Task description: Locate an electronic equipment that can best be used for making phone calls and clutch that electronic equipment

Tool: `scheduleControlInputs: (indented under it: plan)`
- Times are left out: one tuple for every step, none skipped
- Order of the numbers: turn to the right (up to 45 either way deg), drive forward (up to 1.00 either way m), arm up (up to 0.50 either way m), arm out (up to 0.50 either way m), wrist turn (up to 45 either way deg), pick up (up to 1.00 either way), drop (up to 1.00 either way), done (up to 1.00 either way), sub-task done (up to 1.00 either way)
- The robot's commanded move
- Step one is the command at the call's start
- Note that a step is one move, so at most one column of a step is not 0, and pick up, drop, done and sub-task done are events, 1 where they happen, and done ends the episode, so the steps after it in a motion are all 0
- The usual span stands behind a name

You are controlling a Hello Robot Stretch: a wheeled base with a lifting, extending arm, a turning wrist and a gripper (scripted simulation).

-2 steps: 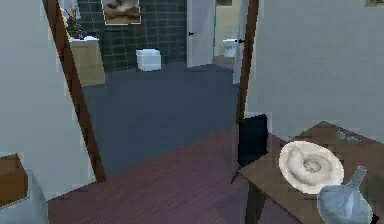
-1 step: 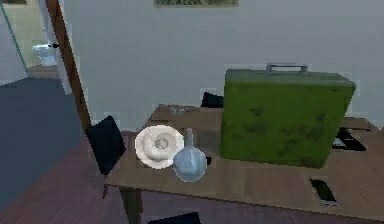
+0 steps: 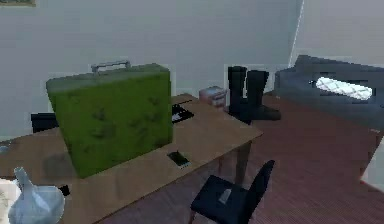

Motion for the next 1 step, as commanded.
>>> scheduleControlInputs:
  plan:
    - [45.0,0.0,0.0,0.0,0.0,0.0,0.0,0.0,0.0]
